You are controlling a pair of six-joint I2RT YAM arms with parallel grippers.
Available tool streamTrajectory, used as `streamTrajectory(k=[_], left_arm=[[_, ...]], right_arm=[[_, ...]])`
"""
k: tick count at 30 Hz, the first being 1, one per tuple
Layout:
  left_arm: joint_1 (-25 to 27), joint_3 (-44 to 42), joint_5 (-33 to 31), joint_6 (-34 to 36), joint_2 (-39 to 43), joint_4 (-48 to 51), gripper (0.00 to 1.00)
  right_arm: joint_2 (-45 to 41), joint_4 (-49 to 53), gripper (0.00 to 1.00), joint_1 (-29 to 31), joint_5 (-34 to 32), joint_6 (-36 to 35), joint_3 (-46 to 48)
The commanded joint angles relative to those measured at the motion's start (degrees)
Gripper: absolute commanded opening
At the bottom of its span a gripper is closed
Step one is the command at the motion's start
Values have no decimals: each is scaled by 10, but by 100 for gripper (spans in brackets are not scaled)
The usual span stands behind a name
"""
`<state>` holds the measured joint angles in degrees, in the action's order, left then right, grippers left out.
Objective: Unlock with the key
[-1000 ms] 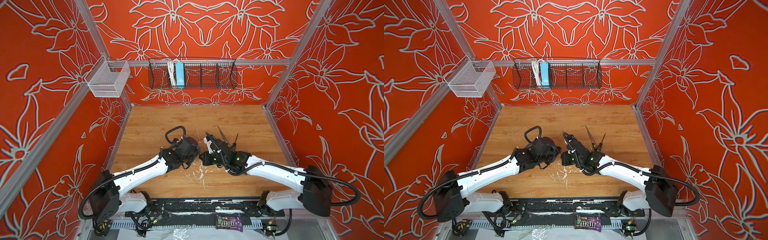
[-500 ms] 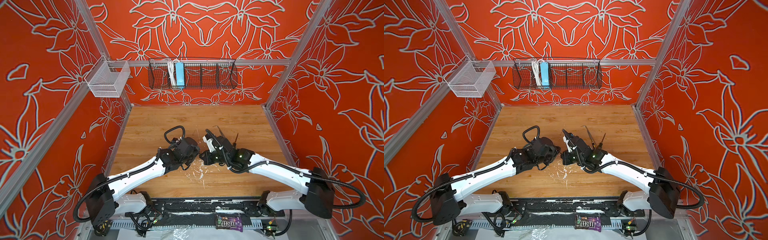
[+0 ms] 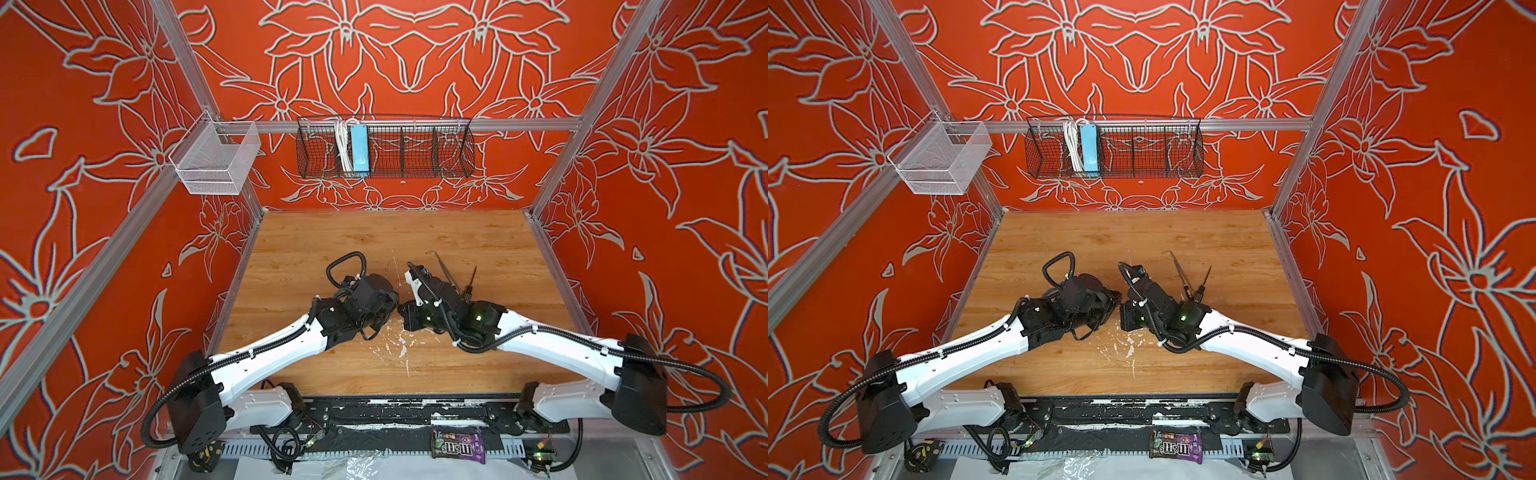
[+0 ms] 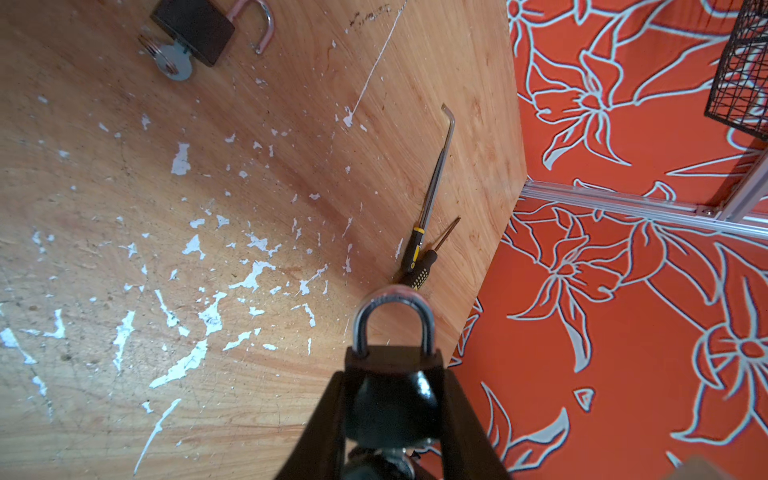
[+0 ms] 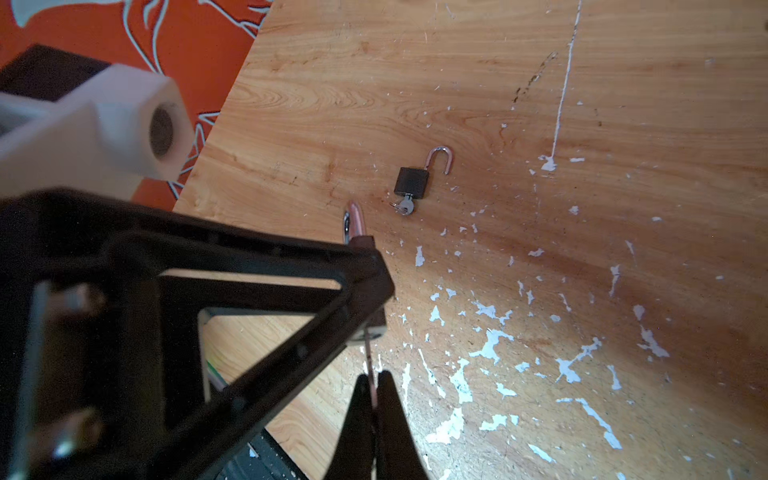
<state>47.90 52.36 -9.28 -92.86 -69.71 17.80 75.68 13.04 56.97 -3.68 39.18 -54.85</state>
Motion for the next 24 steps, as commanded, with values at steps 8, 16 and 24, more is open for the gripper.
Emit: streamTrajectory(k=[8, 16, 24], left_arm=[[27, 34, 38, 27, -4, -13, 0], [37, 19, 52, 30, 2, -50, 0], [37, 18, 15, 53, 18, 6, 0]], right_arm=[[55, -73, 0, -39, 75, -14, -28], [68, -89, 0, -38, 144, -25, -51], [24, -82, 0, -60, 113, -11, -28]])
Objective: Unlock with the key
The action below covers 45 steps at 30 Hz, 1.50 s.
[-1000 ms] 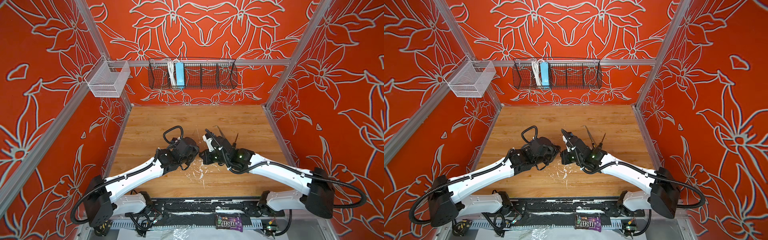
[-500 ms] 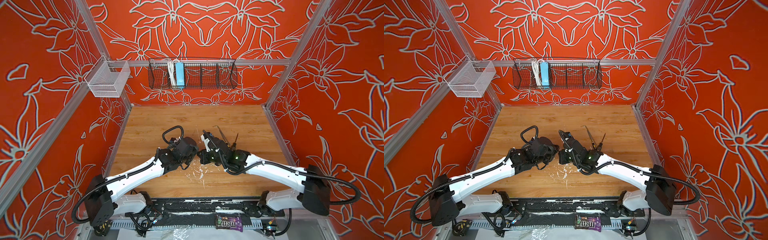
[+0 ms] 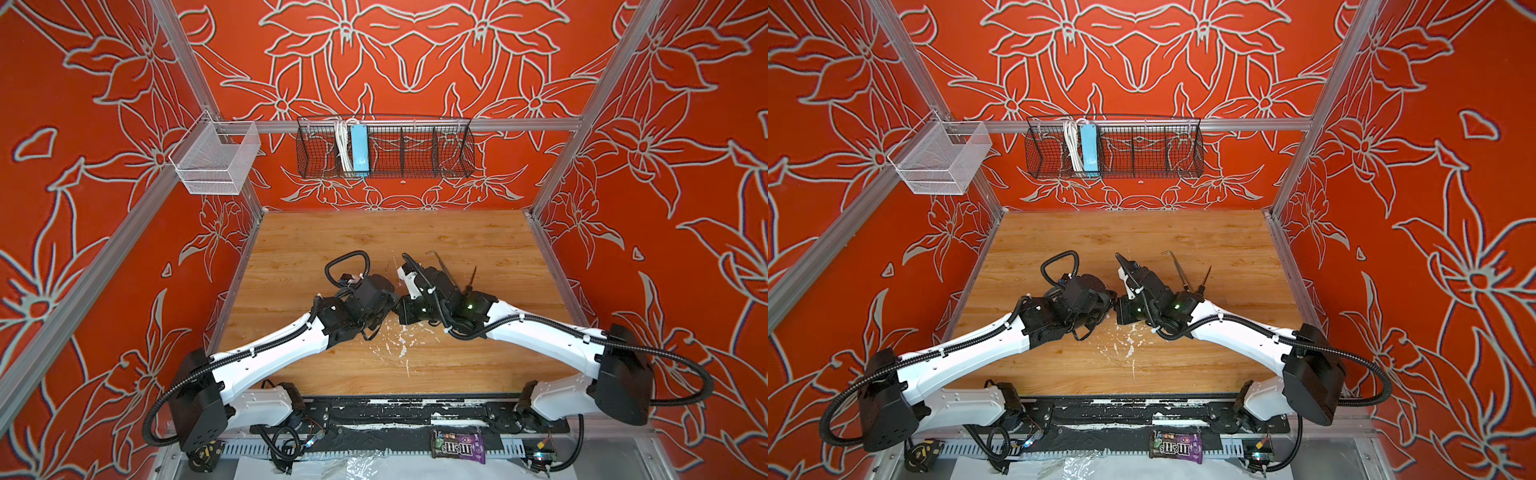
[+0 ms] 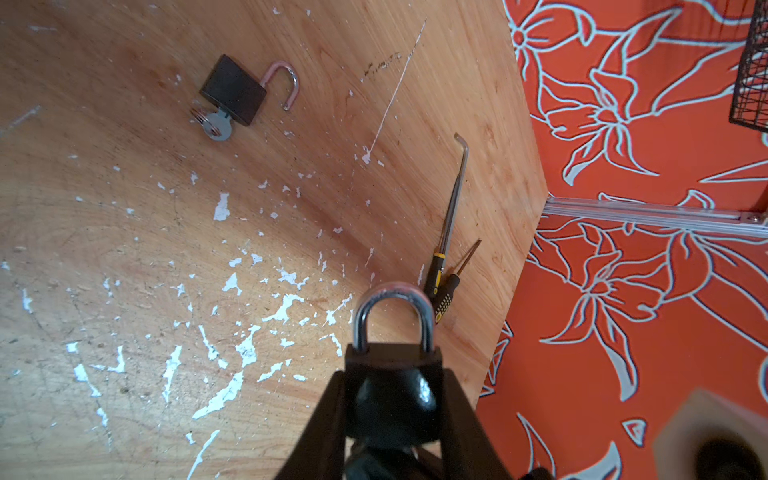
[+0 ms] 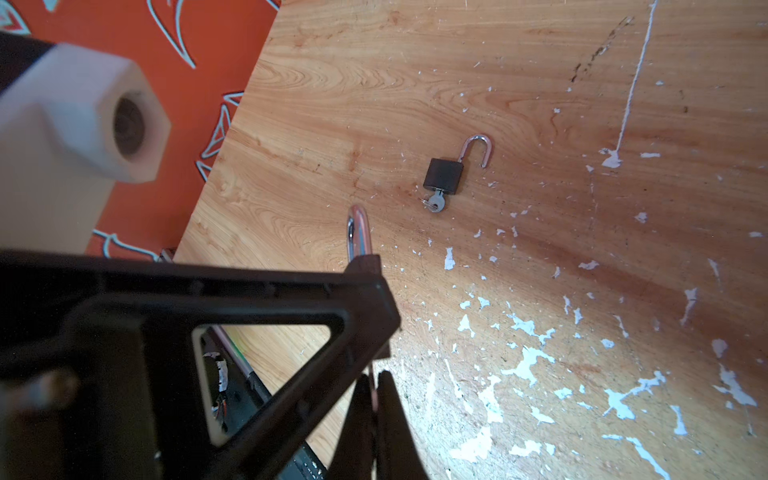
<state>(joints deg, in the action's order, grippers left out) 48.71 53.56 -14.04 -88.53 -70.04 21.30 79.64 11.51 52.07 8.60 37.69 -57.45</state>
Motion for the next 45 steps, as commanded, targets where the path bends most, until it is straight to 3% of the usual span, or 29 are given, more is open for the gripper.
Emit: streamTrajectory(k=[1, 5, 10, 15, 23, 26, 31, 45], left_arm=[[29, 6, 59, 13, 20, -28, 0], [27, 21, 35, 28, 14, -13, 0], [19, 29, -1, 43, 20, -9, 0], [17, 35, -38, 69, 30, -7, 0], [17, 35, -42, 75, 34, -14, 0], [17, 33, -38, 76, 36, -20, 0], [16, 33, -36, 76, 36, -22, 0], [16, 36, -15, 79, 32, -28, 0]], right_arm=[[-17, -60, 0, -11, -6, -2, -4], [-20, -73, 2, -10, 33, -20, 14], [-42, -80, 29, -10, 53, -42, 49], [-81, -72, 38, -11, 64, -72, 83], [-139, -90, 33, -15, 56, -15, 113], [-146, -87, 29, -20, 25, 21, 114], [-137, -134, 23, -25, 40, 58, 118], [-110, -160, 8, -25, 29, 45, 118]])
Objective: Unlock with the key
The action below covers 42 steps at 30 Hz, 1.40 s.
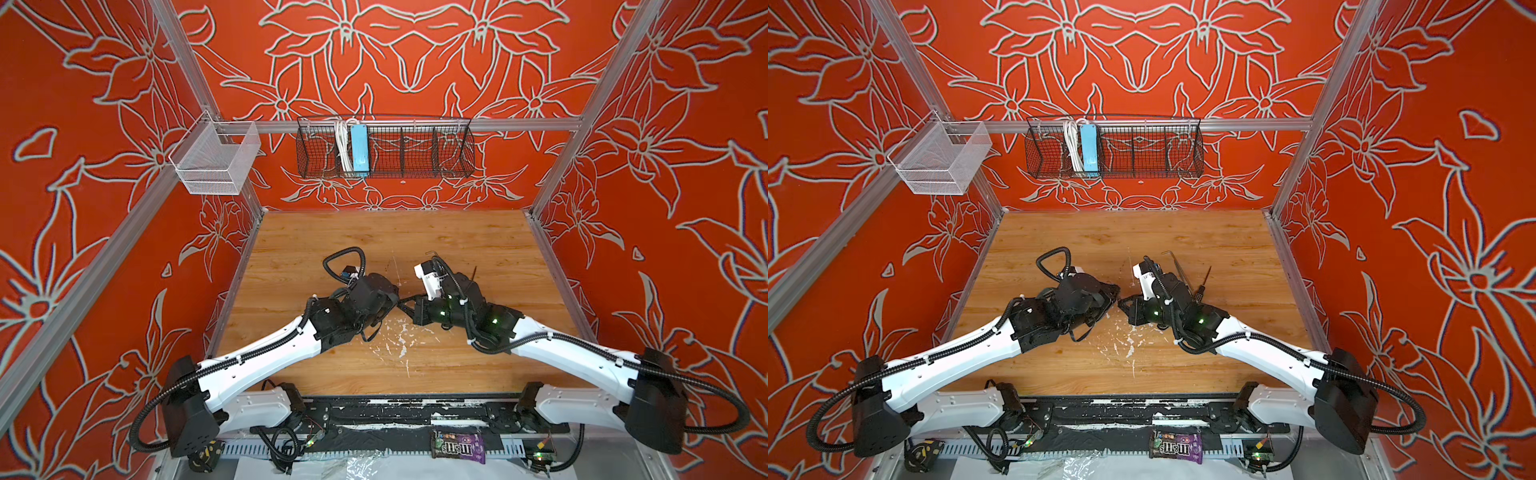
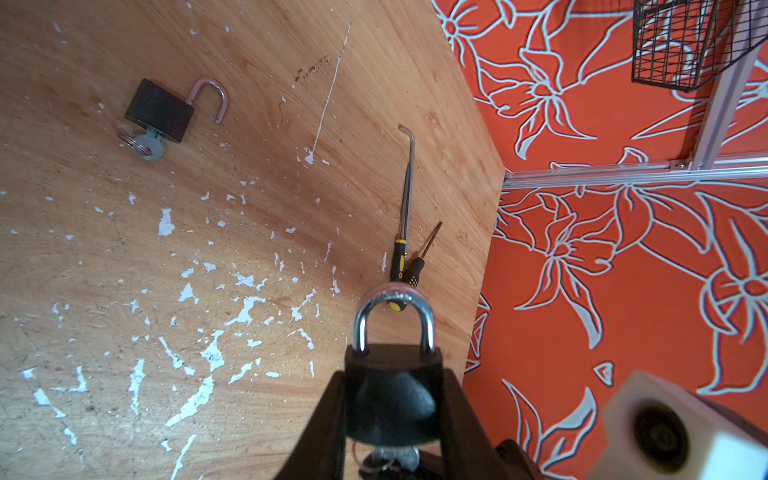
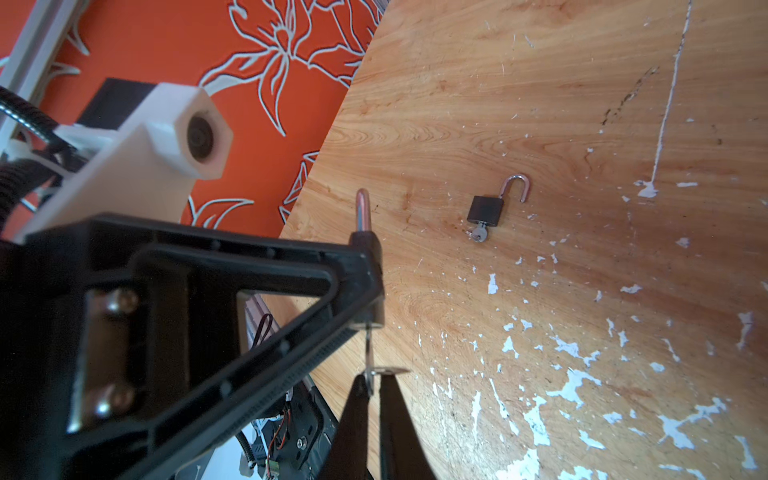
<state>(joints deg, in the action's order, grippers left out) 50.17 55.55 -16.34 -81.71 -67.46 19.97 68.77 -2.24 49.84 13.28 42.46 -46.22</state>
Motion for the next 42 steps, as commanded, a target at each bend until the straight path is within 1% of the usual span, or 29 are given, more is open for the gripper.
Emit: streamTrajectory(k=[1, 5, 9, 14, 16, 20, 22, 25, 28, 30, 32, 35, 39, 42], left_arm=[[2, 17, 12, 14, 6, -15, 0], [2, 22, 34, 17, 1, -14, 0], [3, 19, 78, 10, -4, -38, 0], [11, 24, 123, 4, -17, -70, 0], [12, 26, 128, 10, -18, -77, 0], [12, 27, 72, 24, -6, -48, 0], [11, 19, 44, 36, 0, -53, 0], [5, 21, 5, 49, 3, -37, 0], [-1, 17, -18, 57, 7, -37, 0], [-6, 17, -19, 62, 8, -40, 0], [-8, 23, -21, 69, 6, -35, 0], [-8, 20, -24, 65, 6, -39, 0], [-8, 18, -17, 60, -2, -50, 0], [-8, 18, -13, 55, -6, -53, 0]], right_arm=[[-1, -24, 7, -3, -20, -4, 6], [4, -28, 3, -4, -33, -16, 1], [14, -41, 1, -4, -34, -23, -7], [30, -54, 0, -3, -39, -31, -20], [32, -47, 0, -2, -43, -41, -22], [12, -7, 1, -3, -63, -59, -13], [1, 1, 2, -3, -49, -72, -10], [-8, 31, 12, -3, -22, -88, -15], [-25, 45, 23, -4, -27, -83, -2], [-39, 42, 27, -3, -29, -74, 11], [-50, 46, 30, -3, -15, -68, 13], [-70, 49, 32, -4, -31, -28, 19], [-80, 34, 32, -3, -54, 39, 23], [-75, 11, 32, -4, -64, 53, 25]])
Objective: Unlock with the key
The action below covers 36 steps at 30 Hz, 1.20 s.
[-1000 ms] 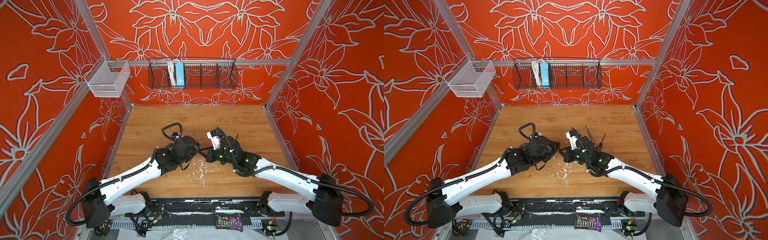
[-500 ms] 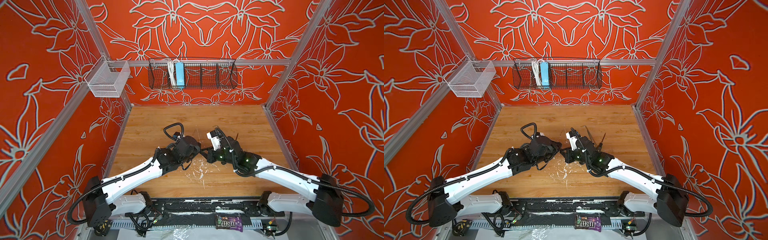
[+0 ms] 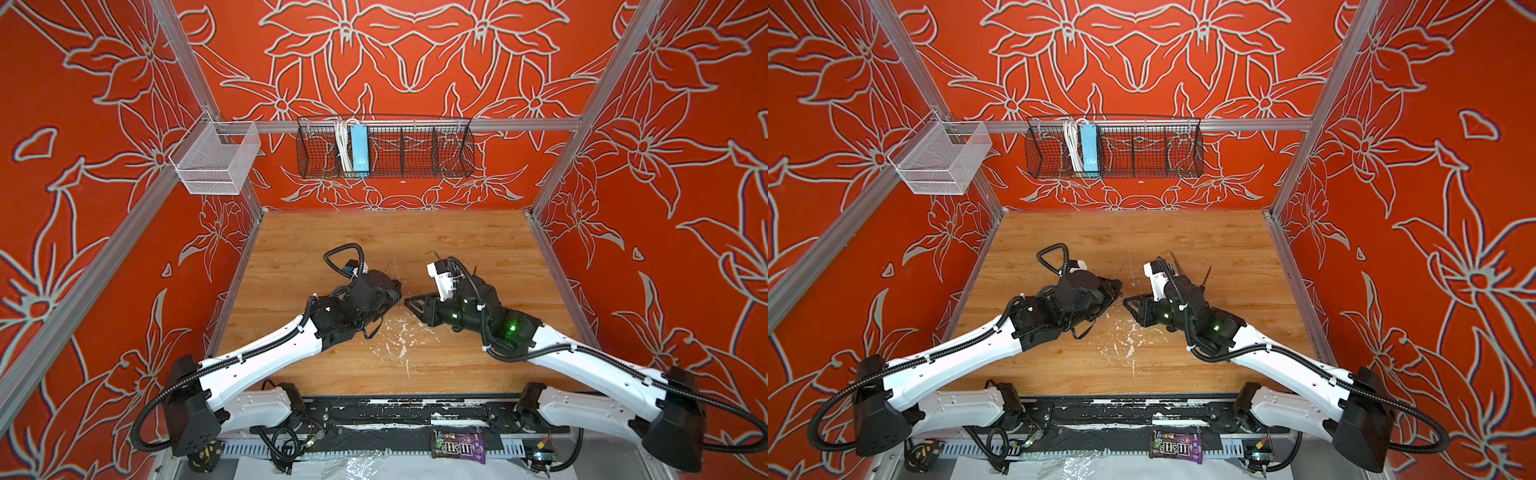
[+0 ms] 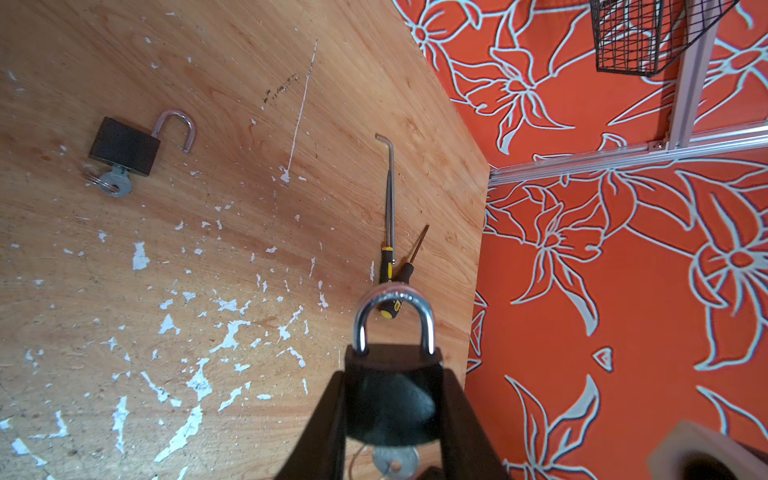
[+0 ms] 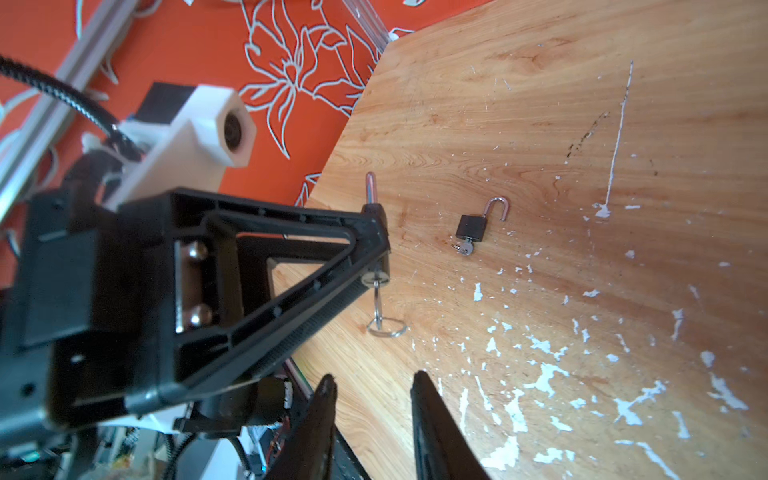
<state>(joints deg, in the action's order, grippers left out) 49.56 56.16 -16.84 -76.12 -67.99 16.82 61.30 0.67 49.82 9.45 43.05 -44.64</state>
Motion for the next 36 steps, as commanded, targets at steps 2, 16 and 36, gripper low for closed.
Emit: streamTrajectory(k=[2, 16, 36], left_arm=[[-2, 12, -7, -2, -2, -22, 0], [-2, 11, -9, -5, -4, -26, 0], [-2, 22, 10, -3, -14, -38, 0]], right_arm=[[5, -27, 32, -3, -33, 51, 7], [43, -57, 27, -2, -34, 44, -15], [75, -51, 13, -3, -44, 19, -41]])
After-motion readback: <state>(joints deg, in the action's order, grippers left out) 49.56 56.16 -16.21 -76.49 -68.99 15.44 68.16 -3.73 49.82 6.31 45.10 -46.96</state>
